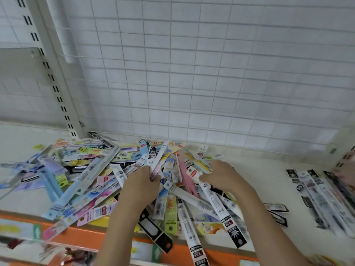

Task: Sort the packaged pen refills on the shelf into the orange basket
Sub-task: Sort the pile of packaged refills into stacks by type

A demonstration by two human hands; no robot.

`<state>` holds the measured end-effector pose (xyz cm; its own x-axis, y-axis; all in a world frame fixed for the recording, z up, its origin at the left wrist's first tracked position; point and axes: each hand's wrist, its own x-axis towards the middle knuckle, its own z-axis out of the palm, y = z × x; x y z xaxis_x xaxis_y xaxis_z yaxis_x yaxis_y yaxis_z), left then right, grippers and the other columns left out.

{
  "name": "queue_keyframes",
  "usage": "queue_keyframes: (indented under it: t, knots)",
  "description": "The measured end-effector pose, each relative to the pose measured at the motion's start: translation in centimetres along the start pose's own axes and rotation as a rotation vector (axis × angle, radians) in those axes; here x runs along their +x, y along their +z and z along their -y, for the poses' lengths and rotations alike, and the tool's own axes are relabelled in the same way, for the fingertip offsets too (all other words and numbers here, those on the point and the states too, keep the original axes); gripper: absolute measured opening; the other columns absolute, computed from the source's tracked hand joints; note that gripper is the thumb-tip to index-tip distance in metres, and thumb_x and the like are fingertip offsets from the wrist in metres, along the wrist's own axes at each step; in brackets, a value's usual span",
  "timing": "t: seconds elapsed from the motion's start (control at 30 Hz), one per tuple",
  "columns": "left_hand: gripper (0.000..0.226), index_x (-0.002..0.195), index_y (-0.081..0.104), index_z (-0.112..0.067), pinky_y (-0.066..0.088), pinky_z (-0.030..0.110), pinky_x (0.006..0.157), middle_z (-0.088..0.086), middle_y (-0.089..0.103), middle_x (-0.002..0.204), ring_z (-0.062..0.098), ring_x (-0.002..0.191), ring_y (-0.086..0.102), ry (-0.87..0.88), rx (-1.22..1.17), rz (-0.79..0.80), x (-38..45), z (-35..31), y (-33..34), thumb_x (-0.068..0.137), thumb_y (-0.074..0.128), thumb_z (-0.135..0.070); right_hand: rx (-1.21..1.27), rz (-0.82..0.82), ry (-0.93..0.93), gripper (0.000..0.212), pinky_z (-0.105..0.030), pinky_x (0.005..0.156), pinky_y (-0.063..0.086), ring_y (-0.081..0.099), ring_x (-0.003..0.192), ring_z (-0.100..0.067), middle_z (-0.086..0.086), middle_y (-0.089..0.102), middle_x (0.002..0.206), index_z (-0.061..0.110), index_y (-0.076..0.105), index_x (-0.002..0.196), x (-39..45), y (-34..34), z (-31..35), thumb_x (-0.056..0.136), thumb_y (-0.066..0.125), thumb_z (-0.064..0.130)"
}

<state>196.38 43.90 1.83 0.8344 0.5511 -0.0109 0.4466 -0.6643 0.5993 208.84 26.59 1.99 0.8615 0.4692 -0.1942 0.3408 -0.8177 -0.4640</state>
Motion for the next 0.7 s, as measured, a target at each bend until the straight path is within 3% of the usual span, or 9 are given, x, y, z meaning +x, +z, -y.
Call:
queue_keyframes:
  t: [0.17, 0.37, 0.47, 0.6, 0.7]
  knots:
    - [0.039, 0.063, 0.032, -0.015, 0.027, 0.026, 0.049, 0.001, 0.040, 0.064, 0.013, 0.056, 0.038, 0.044, 0.015, 0.008, 0.1, 0.2, 0.1, 0.091, 0.051, -0.033, 0.053, -0.193, 0.045, 0.020, -0.029, 0.060, 0.044, 0.060, 0.071, -0.025, -0.003, 0.058, 0.074, 0.013, 0.055, 0.083, 0.4, -0.7, 0.0, 0.084, 0.061, 0.032]
    - [0.035, 0.066, 0.035, -0.013, 0.028, 0.026, 0.048, 0.003, 0.042, 0.065, 0.014, 0.057, 0.040, 0.079, -0.012, 0.026, 0.2, 0.3, 0.6, 0.091, 0.051, -0.033, 0.127, -0.342, 0.094, 0.019, -0.027, 0.058, 0.042, 0.058, 0.067, -0.027, -0.001, 0.055, 0.067, 0.017, 0.051, 0.073, 0.7, -1.1, 0.0, 0.080, 0.063, 0.031]
    - [0.033, 0.067, 0.038, -0.014, 0.030, 0.026, 0.050, 0.003, 0.044, 0.064, 0.015, 0.056, 0.041, 0.104, -0.014, 0.044, 0.3, 0.1, 0.7, 0.091, 0.050, -0.032, 0.174, -0.357, 0.083, 0.020, -0.030, 0.060, 0.047, 0.061, 0.066, -0.028, -0.003, 0.057, 0.067, 0.012, 0.059, 0.079, 0.6, -1.4, -0.1, 0.082, 0.062, 0.032]
    - [0.036, 0.062, 0.035, -0.017, 0.029, 0.026, 0.048, 0.001, 0.041, 0.060, 0.014, 0.053, 0.039, 0.119, -0.016, 0.041, 0.2, -0.4, 0.9, 0.090, 0.053, -0.029, 0.164, -0.349, 0.095, 0.034, -0.028, 0.052, 0.035, 0.047, 0.054, -0.021, 0.000, 0.046, 0.059, 0.017, 0.041, 0.063, -0.1, -2.3, -1.2, 0.086, 0.059, 0.034]
    - [0.035, 0.062, 0.036, -0.019, 0.028, 0.025, 0.047, 0.000, 0.043, 0.061, 0.014, 0.054, 0.041, 0.111, -0.032, 0.067, 0.1, -1.0, 1.3, 0.087, 0.058, -0.030, 0.074, -0.291, 0.163, 0.027, -0.028, 0.052, 0.034, 0.047, 0.056, -0.020, -0.001, 0.047, 0.061, 0.015, 0.045, 0.067, -1.4, -3.2, -3.1, 0.087, 0.057, 0.030]
